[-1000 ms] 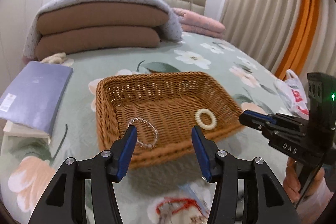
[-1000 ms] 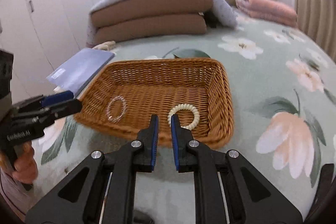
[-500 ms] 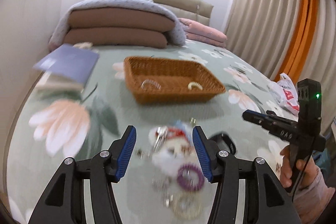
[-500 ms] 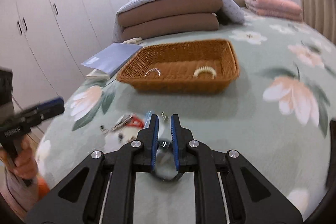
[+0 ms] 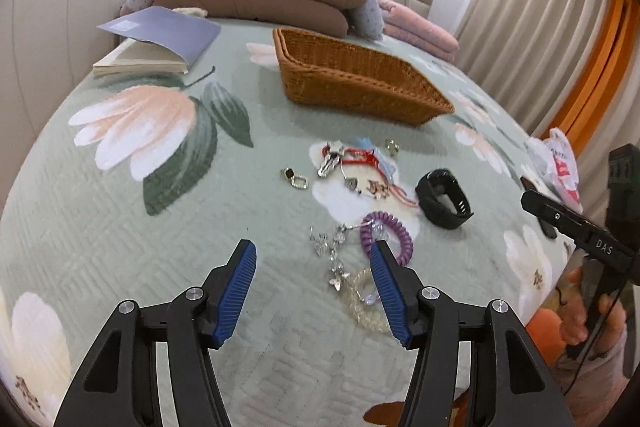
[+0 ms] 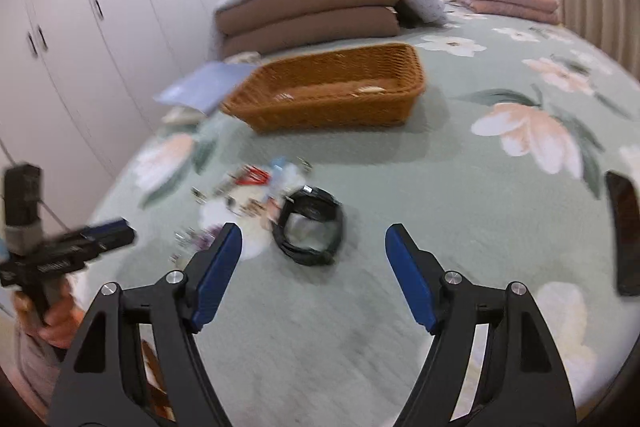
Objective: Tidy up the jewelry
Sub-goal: 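Move both tools back from the basket to the remaining jewelry, then grasp the black watch with right tool while left tool grasps silver charm bracelet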
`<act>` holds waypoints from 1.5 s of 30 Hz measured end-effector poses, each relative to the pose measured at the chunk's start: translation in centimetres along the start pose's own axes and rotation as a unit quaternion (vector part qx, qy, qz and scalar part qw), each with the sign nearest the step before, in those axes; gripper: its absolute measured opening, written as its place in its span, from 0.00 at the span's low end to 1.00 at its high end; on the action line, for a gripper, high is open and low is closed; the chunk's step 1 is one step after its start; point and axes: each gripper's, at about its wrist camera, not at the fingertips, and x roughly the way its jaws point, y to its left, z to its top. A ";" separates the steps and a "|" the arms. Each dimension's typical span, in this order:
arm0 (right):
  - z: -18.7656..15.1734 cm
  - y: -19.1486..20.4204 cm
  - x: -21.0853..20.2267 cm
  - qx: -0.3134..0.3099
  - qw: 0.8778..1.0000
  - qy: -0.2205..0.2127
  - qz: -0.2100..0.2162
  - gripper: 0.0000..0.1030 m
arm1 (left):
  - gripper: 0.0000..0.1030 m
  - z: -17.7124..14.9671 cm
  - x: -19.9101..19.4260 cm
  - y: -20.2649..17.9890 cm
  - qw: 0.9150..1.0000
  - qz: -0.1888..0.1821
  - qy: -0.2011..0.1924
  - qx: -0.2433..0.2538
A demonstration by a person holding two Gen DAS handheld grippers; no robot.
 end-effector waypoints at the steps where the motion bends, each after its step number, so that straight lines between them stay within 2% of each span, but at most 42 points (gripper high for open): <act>1: 0.0 0.2 0.0 -0.008 1.000 0.004 -0.020 0.76 | 0.59 -0.1 0.1 0.0 1.000 -0.001 0.004 -0.002; 2: -0.1 0.4 0.0 -0.016 0.999 0.009 -0.045 0.79 | 0.59 -0.1 0.3 0.0 1.000 -0.004 0.008 -0.004; 3: -0.1 0.4 0.0 -0.018 0.998 0.011 -0.056 0.88 | 0.59 -0.2 0.4 0.1 1.000 -0.010 0.011 -0.008; 4: 0.0 0.4 0.0 -0.018 0.998 0.010 -0.060 0.91 | 0.59 -0.2 0.6 0.2 1.000 -0.014 0.016 -0.012; 9: 0.9 -0.2 0.8 -0.003 0.998 0.017 -0.054 0.91 | 0.59 0.2 2.2 0.2 0.999 -0.019 0.046 -0.020; 11: 1.5 -0.6 2.1 0.007 0.997 0.044 -0.062 0.91 | 0.59 0.5 2.8 0.0 0.998 -0.020 0.054 -0.017; 13: 1.9 -0.8 3.4 0.011 0.997 0.062 -0.049 0.91 | 0.59 0.6 3.5 -0.5 0.998 -0.014 0.061 -0.010; 14: 2.1 -0.8 4.2 0.014 0.997 0.069 -0.041 0.91 | 0.58 0.7 3.9 -0.8 0.998 -0.009 0.068 -0.006; 18: 2.4 -1.0 6.3 0.017 0.995 0.088 -0.038 0.91 | 0.41 0.7 5.8 -1.5 0.995 0.002 0.095 0.004; 22: 2.5 -0.8 7.9 0.007 0.994 0.102 -0.044 0.91 | 0.40 0.8 6.3 -2.2 0.995 0.020 0.092 0.020; 26: 2.8 -0.5 9.4 0.002 0.993 0.111 -0.048 0.88 | 0.32 0.7 6.5 -2.4 0.994 0.041 0.091 0.033; 31: 2.9 0.2 10.9 -0.009 0.991 0.127 -0.053 0.60 | 0.31 0.5 6.4 -2.9 0.993 0.055 0.088 0.049; 32: 2.8 0.3 11.2 -0.012 0.990 0.131 -0.057 0.58 | 0.31 0.4 6.3 -3.1 0.993 0.059 0.087 0.054; 34: 2.6 0.7 11.7 -0.019 0.988 0.138 -0.061 0.46 | 0.25 0.4 6.4 -3.3 0.992 0.065 0.086 0.059; 36: 2.6 0.9 12.2 -0.021 0.987 0.144 -0.066 0.36 | 0.14 0.4 6.4 -3.5 0.992 0.068 0.085 0.063; 37: 2.5 0.9 12.3 -0.021 0.987 0.147 -0.065 0.30 | 0.13 0.4 6.4 -3.7 0.992 0.069 0.084 0.066; 38: 2.5 0.9 12.5 -0.018 0.987 0.149 -0.062 0.29 | 0.09 0.4 6.4 -3.8 0.992 0.069 0.084 0.068; 41: 2.6 1.0 12.6 -0.021 0.987 0.150 -0.060 0.17 | 0.09 0.5 6.4 -4.0 0.992 0.067 0.080 0.073; 45: 2.6 1.0 12.4 -0.023 0.987 0.146 -0.059 0.10 | 0.09 0.7 6.1 -3.7 0.995 0.030 0.074 0.059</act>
